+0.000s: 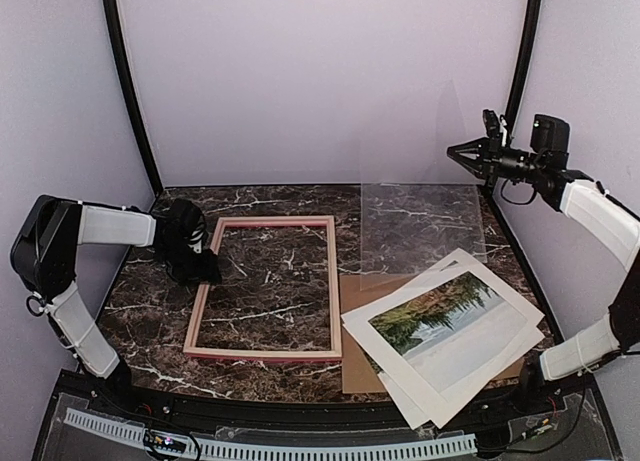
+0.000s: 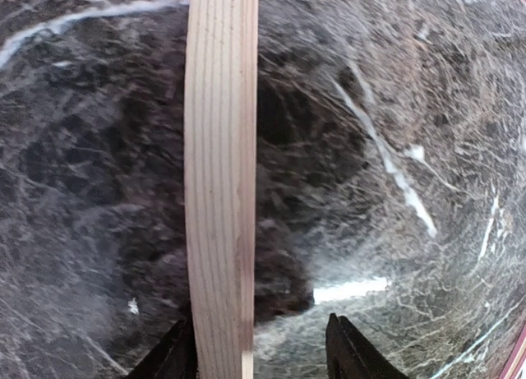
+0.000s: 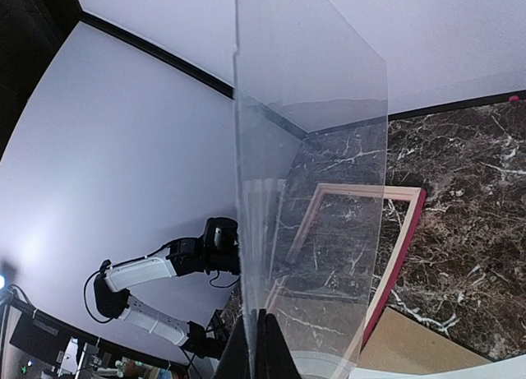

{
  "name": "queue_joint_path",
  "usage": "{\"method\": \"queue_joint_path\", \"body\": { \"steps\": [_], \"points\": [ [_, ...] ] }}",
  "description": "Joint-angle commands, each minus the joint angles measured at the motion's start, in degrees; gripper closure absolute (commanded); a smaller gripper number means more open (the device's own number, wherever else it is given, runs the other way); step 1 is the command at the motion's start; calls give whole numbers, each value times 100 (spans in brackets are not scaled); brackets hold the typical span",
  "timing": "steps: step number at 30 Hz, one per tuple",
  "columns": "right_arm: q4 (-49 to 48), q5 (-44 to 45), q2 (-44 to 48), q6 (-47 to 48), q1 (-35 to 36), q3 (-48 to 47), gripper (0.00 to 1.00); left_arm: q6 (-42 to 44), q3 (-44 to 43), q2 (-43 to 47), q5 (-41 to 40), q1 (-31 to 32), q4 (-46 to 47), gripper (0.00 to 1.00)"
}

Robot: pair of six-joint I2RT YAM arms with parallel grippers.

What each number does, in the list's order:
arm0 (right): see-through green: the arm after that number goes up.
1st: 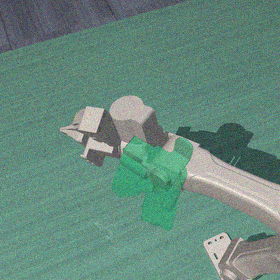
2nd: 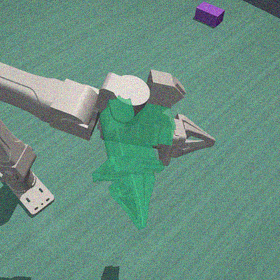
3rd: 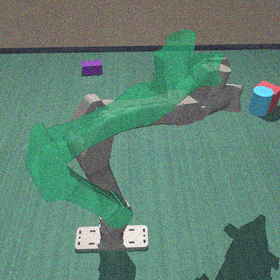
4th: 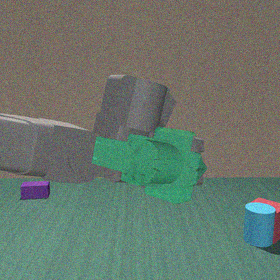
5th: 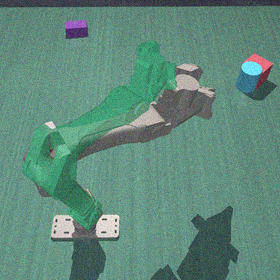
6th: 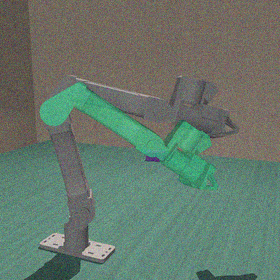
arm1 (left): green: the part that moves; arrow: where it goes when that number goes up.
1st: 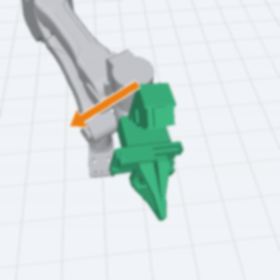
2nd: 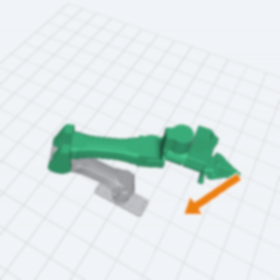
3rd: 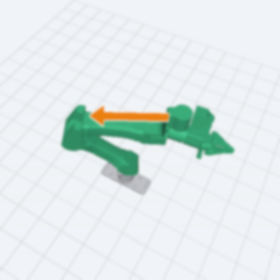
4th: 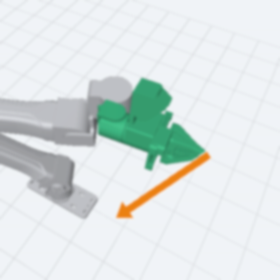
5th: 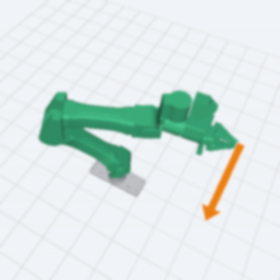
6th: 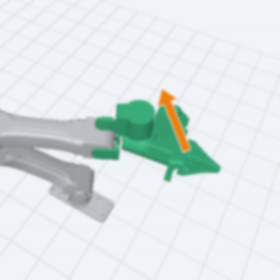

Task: Put the photo into the frame
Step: Move the frame body to the center of the board, then place the glass panel at the frame body.

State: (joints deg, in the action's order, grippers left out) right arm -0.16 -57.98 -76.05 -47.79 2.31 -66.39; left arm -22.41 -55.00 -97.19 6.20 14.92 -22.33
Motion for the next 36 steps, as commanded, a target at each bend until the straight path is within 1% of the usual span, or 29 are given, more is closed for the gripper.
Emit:
{"method": "queue_joint_path", "body": {
  "steps": [1, 6, 10, 12, 15, 17, 21, 23, 27, 30, 32, 36],
  "points": [
    [-47, 164, -153, 110, 57, -237, 100, -401, 229, 193, 460, 441, 85, 45],
    [64, 351, -328, 116, 269, -439, 100, -579, 226, 289, 602, 870, 127, 45],
    [287, 577, -494, 156, 504, -654, 100, -613, 209, 529, 843, 916, 135, 45],
    [257, 706, -559, 90, 658, -702, 100, -549, 117, 666, 853, 916, 49, 41],
    [139, 912, -667, -85, 1019, -755, 100, -404, -129, 859, 591, 901, -175, 29],
    [42, 1075, -731, -262, 1301, -814, 100, -299, -282, 950, 511, 813, -269, 24],
    [-327, 1464, -907, -552, 1889, -986, 100, -180, -379, 1183, 557, 368, -270, 19],
    [-498, 1650, -1043, -730, 2212, -1095, 100, -173, -345, 1343, 570, -94, -203, 17],
    [-927, 2042, -1467, -1121, 2954, -1390, 100, -199, -281, 1677, 475, -704, -45, 15],
    [-1417, 2196, -1921, -1586, 3556, -1653, 100, -218, -338, 1890, 243, -1001, -57, 14],
    [-1812, 2252, -2205, -1904, 3834, -1747, 100, -253, -364, 2014, 82, -1199, -101, 13],
    [-2640, 2379, -2596, -2474, 4102, -1501, 100, -218, -378, 2228, -366, -1415, -216, 12]
  ]
}}
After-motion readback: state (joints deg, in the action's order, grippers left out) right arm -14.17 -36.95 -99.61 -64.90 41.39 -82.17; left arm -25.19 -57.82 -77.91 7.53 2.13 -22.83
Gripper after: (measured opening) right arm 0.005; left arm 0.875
